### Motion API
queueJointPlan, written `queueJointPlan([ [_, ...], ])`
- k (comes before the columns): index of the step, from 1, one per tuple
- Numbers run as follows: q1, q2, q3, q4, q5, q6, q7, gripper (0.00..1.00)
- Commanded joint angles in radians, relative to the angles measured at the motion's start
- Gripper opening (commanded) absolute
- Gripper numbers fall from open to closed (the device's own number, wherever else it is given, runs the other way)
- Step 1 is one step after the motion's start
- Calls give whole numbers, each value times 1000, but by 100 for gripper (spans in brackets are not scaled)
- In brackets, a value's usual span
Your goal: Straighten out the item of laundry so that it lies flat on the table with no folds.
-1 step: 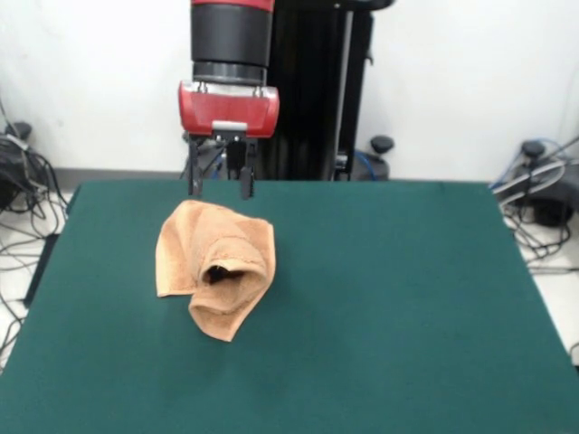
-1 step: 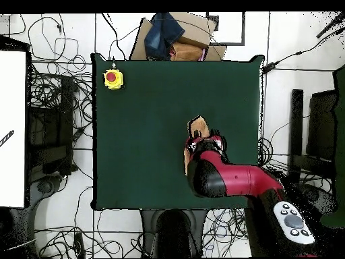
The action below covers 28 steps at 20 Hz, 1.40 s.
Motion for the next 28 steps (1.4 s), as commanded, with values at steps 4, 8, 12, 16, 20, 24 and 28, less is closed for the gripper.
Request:
queueJointPlan([
  [4, 21, 82, -42, -61, -69, -79, 90, 100],
  [8, 8, 85, -28, -63, -80, -88, 85, 100],
  [12, 4, 111, -33, -75, -87, -118, 90, 100],
  [16, -14, 124, -4, -109, -130, -81, 52, 100],
  [20, -95, 131, 78, -133, -187, -9, 18, 100],
  [24, -196, 172, 181, -159, -233, 40, 3, 100],
  [28, -227, 206, 212, -186, -260, 51, 1, 100],
])
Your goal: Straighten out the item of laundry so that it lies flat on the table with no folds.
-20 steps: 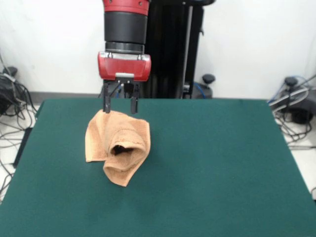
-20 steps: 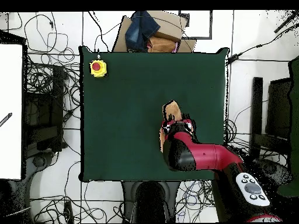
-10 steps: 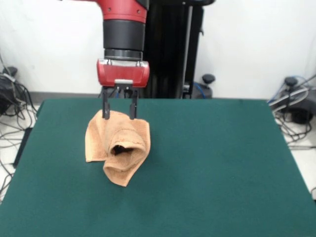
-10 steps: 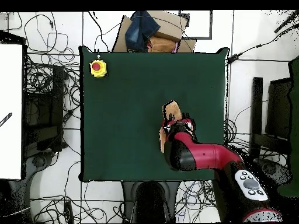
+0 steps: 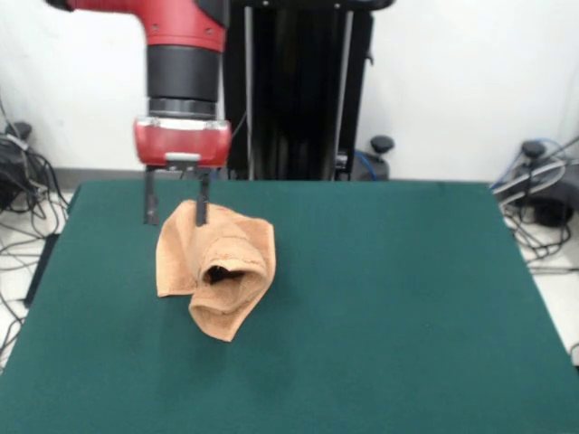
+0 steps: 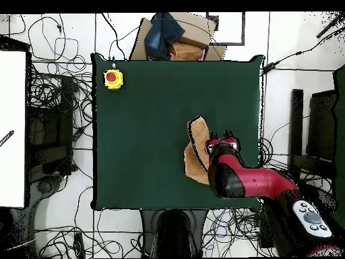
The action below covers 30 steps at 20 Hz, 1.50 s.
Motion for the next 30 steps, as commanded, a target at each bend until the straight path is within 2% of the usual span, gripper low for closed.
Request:
queueJointPlan([
  [1, -72, 84, 168, -108, -101, 137, 6, 100],
  [8, -50, 120, 151, -146, -112, 92, 34, 100],
  [13, -43, 143, 133, -153, -84, 58, 80, 100],
  [25, 70, 181, 5, -192, -72, -49, 94, 100],
  [30, 45, 228, 20, -212, -61, -79, 124, 100],
])
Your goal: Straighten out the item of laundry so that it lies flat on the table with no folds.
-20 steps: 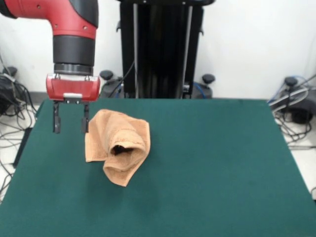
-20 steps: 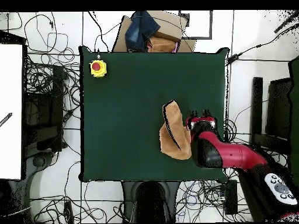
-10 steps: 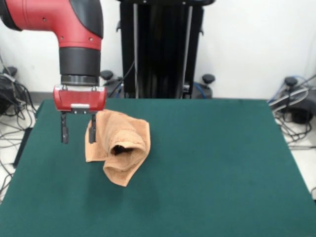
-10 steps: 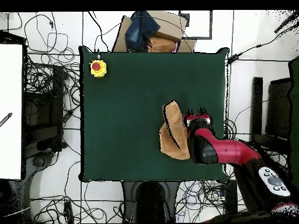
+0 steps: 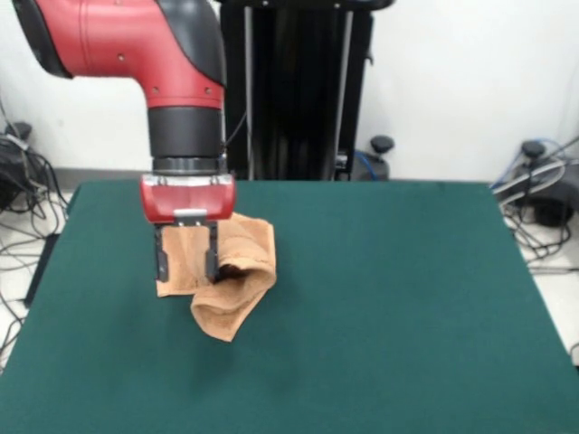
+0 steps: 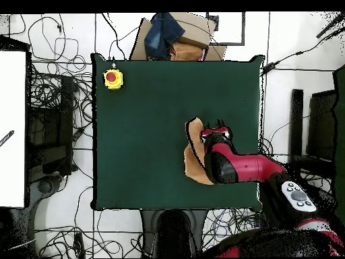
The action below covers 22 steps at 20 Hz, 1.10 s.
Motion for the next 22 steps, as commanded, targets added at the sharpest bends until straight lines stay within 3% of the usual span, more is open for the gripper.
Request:
queueJointPlan([
  [1, 22, 69, -23, -73, -24, -53, 115, 100],
  [22, 11, 137, -33, -124, -103, -52, 66, 100],
])
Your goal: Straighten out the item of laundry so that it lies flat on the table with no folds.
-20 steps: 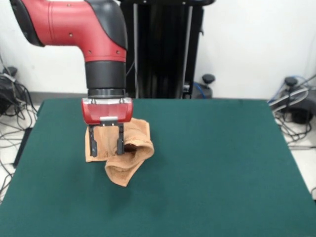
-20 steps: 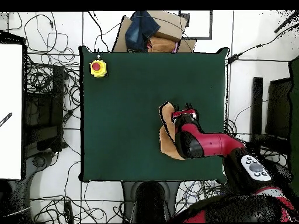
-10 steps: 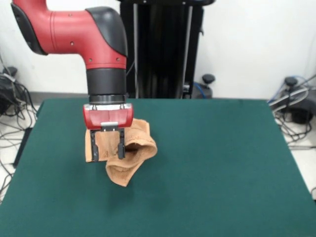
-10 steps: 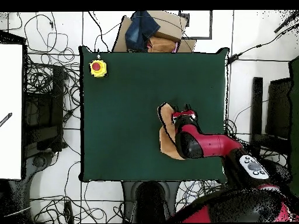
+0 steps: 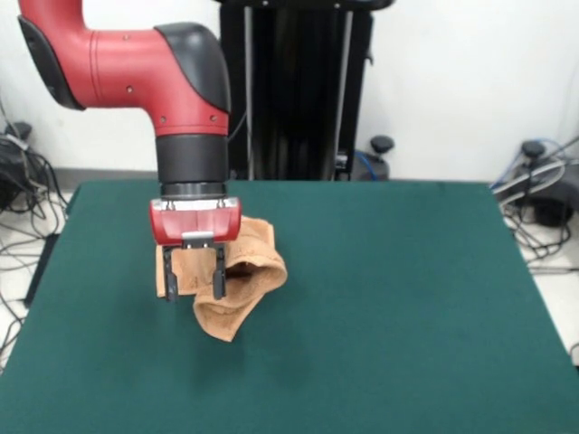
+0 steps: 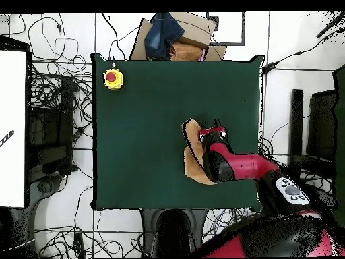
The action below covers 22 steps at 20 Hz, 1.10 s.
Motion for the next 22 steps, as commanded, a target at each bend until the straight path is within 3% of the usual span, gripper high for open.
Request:
queueJointPlan([
  [1, 24, 47, -35, -70, -89, -14, 65, 100],
  [10, -23, 34, -17, -59, -121, 37, 75, 100],
  [15, 45, 0, -111, -56, -68, 36, 80, 100],
  [22, 193, 8, -324, -54, 44, -20, 117, 100],
])
